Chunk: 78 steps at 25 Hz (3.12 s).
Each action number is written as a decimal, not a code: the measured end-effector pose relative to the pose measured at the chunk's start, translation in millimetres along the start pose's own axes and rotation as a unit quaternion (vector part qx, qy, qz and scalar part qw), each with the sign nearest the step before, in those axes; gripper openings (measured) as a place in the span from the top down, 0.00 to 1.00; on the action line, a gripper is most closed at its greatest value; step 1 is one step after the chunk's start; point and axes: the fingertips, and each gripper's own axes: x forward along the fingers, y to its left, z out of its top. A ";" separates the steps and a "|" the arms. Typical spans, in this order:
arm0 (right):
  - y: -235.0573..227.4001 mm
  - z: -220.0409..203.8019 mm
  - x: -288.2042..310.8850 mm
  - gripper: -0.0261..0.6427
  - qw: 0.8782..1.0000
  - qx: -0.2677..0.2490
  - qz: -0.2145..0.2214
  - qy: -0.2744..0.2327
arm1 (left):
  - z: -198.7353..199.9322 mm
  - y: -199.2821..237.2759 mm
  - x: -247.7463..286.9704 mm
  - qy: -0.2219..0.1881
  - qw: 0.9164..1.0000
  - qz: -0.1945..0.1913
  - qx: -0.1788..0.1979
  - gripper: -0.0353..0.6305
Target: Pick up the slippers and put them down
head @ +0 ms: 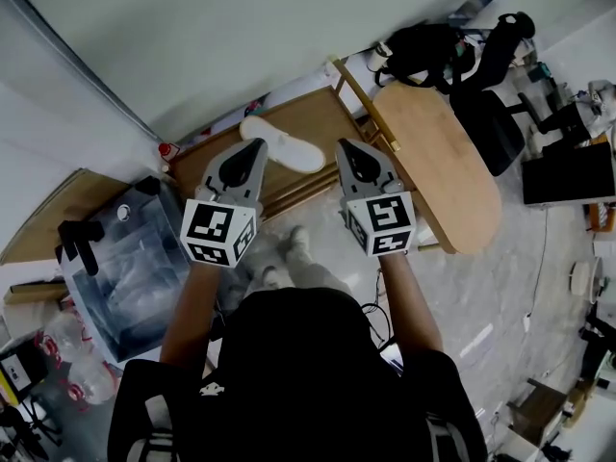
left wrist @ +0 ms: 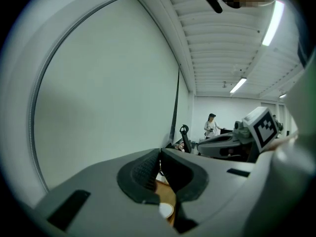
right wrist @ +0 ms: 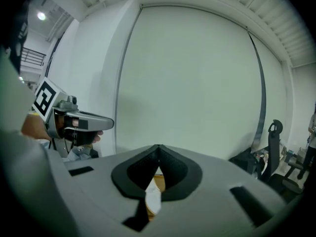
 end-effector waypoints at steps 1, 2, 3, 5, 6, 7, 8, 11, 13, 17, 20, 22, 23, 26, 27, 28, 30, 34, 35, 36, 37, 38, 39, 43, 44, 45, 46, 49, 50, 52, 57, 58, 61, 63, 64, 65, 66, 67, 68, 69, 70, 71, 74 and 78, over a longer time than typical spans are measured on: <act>-4.8 -1.9 5.0 0.97 1.000 0.000 0.002 0.002 | -3.7 1.6 8.0 0.005 1.000 0.001 -0.003 0.94; -9.4 -4.0 10.2 0.97 1.000 0.000 0.004 0.005 | -7.2 3.9 15.7 0.011 1.000 0.002 -0.005 0.94; -13.7 -6.5 15.2 0.97 1.000 0.001 0.007 0.010 | -10.3 6.5 22.9 0.015 1.000 0.004 -0.008 0.94; -21.9 -12.9 24.1 0.97 1.000 0.004 0.014 0.019 | -16.2 10.6 35.3 0.021 1.000 0.007 -0.012 0.94; -25.9 -16.1 28.1 0.97 1.000 0.006 0.017 0.022 | -19.2 11.8 40.6 0.025 1.000 0.008 -0.013 0.94; -29.7 -19.3 31.8 0.97 0.999 0.009 0.020 0.025 | -22.1 12.6 45.6 0.028 0.999 0.011 -0.013 0.94; -33.1 -22.7 35.5 0.97 0.999 0.013 0.023 0.029 | -24.7 13.3 50.4 0.032 0.999 0.012 -0.011 0.94; -40.4 -33.0 48.5 0.97 0.998 0.017 0.033 0.042 | -32.7 17.4 64.0 0.043 0.999 0.016 -0.013 0.94; -42.8 -40.1 59.3 0.97 0.998 0.015 0.043 0.050 | -39.3 22.5 71.7 0.050 0.998 0.020 -0.020 0.94; -43.6 -64.4 80.5 0.97 0.994 0.014 0.069 0.079 | -56.3 33.7 83.6 0.067 0.997 0.033 -0.021 0.94; -40.6 -83.4 97.5 0.97 0.992 0.013 0.088 0.094 | -73.4 41.9 89.9 0.083 0.995 0.047 -0.014 0.94; -35.6 -101.2 106.7 0.97 0.987 0.010 0.107 0.117 | -84.1 45.9 91.3 0.092 0.994 0.053 -0.025 0.94; -33.6 -108.1 111.7 0.97 0.985 0.008 0.115 0.125 | -89.2 47.5 92.2 0.096 0.993 0.056 -0.031 0.94; -29.8 -123.8 127.5 0.97 0.982 0.001 0.133 0.137 | -105.9 51.8 94.7 0.112 0.991 0.066 -0.043 0.94; -28.6 -130.6 132.0 0.97 0.980 -0.002 0.139 0.144 | -111.1 54.0 94.8 0.116 0.990 0.071 -0.046 0.94; -27.1 -137.8 136.2 0.97 0.978 -0.005 0.146 0.152 | -116.0 56.5 94.7 0.120 0.989 0.074 -0.050 0.94; -23.3 -152.2 143.5 0.97 0.972 -0.008 0.161 0.169 | -125.0 62.4 94.4 0.126 0.987 0.081 -0.058 0.94; -12.4 -180.8 156.2 0.96 0.962 -0.011 0.188 0.200 | -144.7 75.5 95.0 0.139 0.984 0.094 -0.067 0.94; -9.6 -187.7 158.4 0.96 0.959 -0.013 0.194 0.207 | -150.2 77.3 95.4 0.142 0.983 0.096 -0.070 0.94; -6.8 -194.3 160.5 0.94 0.956 -0.016 0.201 0.214 | -155.8 78.5 96.0 0.146 0.982 0.098 -0.073 0.94; -3.9 -200.7 162.6 0.92 0.952 -0.020 0.208 0.222 | -161.5 79.4 96.4 0.150 0.981 0.100 -0.076 0.94; -1.0 -206.8 164.6 0.91 0.949 -0.024 0.214 0.229 | -167.1 80.0 96.5 0.155 0.980 0.102 -0.078 0.94; 1.9 -212.7 166.5 0.89 0.946 -0.028 0.220 0.236 | -172.2 80.2 96.0 0.159 0.979 0.104 -0.080 0.94; 9.5 -233.9 177.3 0.85 0.935 -0.044 0.237 0.260 | -187.5 82.2 93.0 0.170 0.975 0.110 -0.088 0.94; 10.5 -238.5 181.0 0.84 0.933 -0.047 0.239 0.264 | -190.4 83.6 92.0 0.172 0.975 0.112 -0.089 0.94; 11.8 -243.0 184.5 0.83 0.931 -0.050 0.241 0.268 | -193.3 84.9 90.6 0.174 0.974 0.114 -0.091 0.94; 13.6 -247.3 187.7 0.82 0.930 -0.054 0.242 0.272 | -196.4 86.1 88.8 0.177 0.973 0.116 -0.094 0.94; 20.0 -261.3 197.6 0.80 0.923 -0.065 0.249 0.287 | -204.7 89.1 84.7 0.182 0.971 0.119 -0.099 0.94; 22.0 -266.3 201.1 0.79 0.920 -0.069 0.251 0.292 | -207.0 89.8 84.2 0.184 0.970 0.120 -0.100 0.94; 25.7 -277.1 208.3 0.77 0.915 -0.077 0.256 0.302 | -210.5 90.1 84.3 0.187 0.970 0.120 -0.101 0.94; 31.2 -301.4 222.9 0.74 0.907 -0.078 0.260 0.321 | -214.3 86.2 85.0 0.189 0.969 0.120 -0.103 0.94; 31.9 -306.1 225.4 0.73 0.906 -0.078 0.260 0.326 | -215.4 85.9 84.8 0.190 0.969 0.121 -0.103 0.94; 34.0 -321.0 231.1 0.72 0.900 -0.083 0.261 0.339 | -218.1 85.8 84.2 0.191 0.968 0.127 -0.105 0.94; 34.5 -330.0 235.0 0.72 0.896 -0.097 0.259 0.346 | -220.3 85.9 84.7 0.191 0.967 0.128 -0.108 0.94; 34.8 -333.6 236.7 0.72 0.894 -0.109 0.257 0.349 | -221.8 86.1 84.0 0.192 0.967 0.128 -0.109 0.94; 35.7 -336.8 237.7 0.73 0.893 -0.118 0.255 0.352 | -223.7 86.1 82.4 0.194 0.966 0.128 -0.109 0.94; 36.9 -339.3 238.3 0.74 0.892 -0.123 0.253 0.354 | -225.6 86.1 80.3 0.196 0.966 0.129 -0.109 0.94; 38.2 -341.0 238.8 0.74 0.891 -0.126 0.252 0.356 | -227.4 86.4 78.3 0.199 0.965 0.130 -0.110 0.94; 39.0 -341.8 239.5 0.75 0.891 -0.129 0.251 0.356 | -229.0 87.0 76.6 0.201 0.965 0.131 -0.110 0.94; 38.9 -342.2 240.6 0.77 0.891 -0.133 0.248 0.356 | -230.4 87.7 75.4 0.202 0.964 0.131 -0.109 0.94; 38.1 -342.7 241.4 0.78 0.891 -0.138 0.245 0.356 | -231.5 88.3 74.6 0.203 0.964 0.132 -0.109 0.94; 37.1 -343.3 242.0 0.80 0.891 -0.141 0.242 0.357 | -232.3 88.7 74.0 0.205 0.964 0.133 -0.109 0.94; 34.7 -344.7 243.4 0.85 0.891 -0.146 0.237 0.360 | -232.7 90.0 72.9 0.205 0.964 0.133 -0.108 0.94; 33.2 -344.1 245.0 0.89 0.891 -0.154 0.233 0.359 | -232.2 90.4 74.4 0.207 0.964 0.129 -0.102 0.94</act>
